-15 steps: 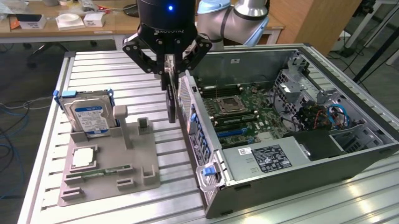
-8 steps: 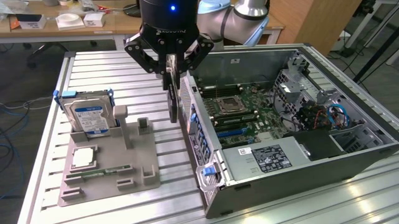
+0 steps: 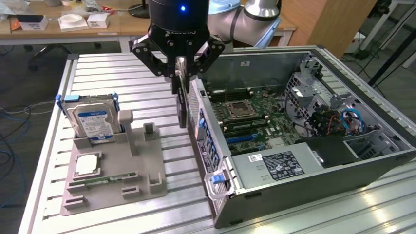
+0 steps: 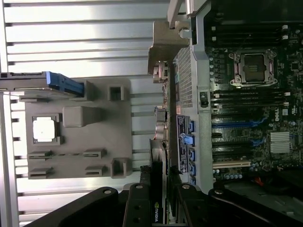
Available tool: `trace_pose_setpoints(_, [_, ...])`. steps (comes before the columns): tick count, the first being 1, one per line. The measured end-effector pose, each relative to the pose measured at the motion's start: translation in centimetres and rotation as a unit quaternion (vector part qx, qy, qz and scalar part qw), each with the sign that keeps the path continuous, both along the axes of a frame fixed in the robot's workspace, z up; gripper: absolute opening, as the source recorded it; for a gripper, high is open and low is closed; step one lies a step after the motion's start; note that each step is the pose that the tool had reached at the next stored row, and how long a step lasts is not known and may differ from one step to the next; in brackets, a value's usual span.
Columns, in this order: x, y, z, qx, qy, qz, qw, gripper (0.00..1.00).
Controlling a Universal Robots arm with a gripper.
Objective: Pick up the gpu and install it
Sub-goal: 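Pick up the gpu and move the gpu toward the slot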
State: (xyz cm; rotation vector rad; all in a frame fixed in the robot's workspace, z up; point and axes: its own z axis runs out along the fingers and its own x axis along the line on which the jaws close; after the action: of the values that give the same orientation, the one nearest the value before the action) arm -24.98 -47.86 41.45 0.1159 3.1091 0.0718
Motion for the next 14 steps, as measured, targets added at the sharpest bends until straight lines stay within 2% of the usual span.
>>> trace_pose_setpoints(14, [0.46, 0.0, 0.0, 0.0, 0.0, 0.0, 1.0, 0.26])
